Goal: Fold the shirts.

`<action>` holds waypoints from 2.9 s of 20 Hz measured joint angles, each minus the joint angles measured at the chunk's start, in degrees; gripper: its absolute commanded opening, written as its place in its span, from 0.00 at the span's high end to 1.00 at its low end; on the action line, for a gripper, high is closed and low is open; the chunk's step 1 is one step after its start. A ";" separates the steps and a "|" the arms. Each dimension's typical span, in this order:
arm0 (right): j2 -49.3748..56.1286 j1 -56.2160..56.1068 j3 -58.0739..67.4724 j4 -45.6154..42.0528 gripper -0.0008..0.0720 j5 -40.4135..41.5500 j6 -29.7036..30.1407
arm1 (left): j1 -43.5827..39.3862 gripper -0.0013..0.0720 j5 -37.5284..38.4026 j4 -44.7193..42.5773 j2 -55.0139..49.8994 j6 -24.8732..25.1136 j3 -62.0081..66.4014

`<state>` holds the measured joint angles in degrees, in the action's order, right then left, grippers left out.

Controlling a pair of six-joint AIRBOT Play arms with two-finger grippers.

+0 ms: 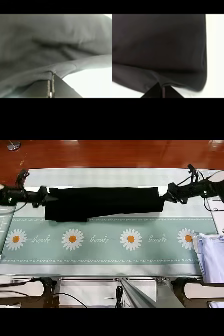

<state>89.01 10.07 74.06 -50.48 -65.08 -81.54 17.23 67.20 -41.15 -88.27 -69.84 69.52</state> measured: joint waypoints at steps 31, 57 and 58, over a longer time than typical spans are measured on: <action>23.28 6.23 20.11 1.14 0.12 -12.50 -4.35 | 5.31 0.02 12.98 -11.28 -9.35 -10.69 22.16; -45.13 0.13 -17.53 -7.32 0.96 -18.23 -2.40 | -51.56 0.95 -7.02 -17.07 -12.35 -15.30 22.18; -47.74 0.11 -18.36 -6.91 0.96 -18.58 -3.15 | -53.55 0.95 -6.93 -17.11 -13.60 -16.22 23.26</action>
<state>41.28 10.17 55.70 -57.39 -83.66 -84.68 -36.32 60.27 -58.26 -101.86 -86.06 92.77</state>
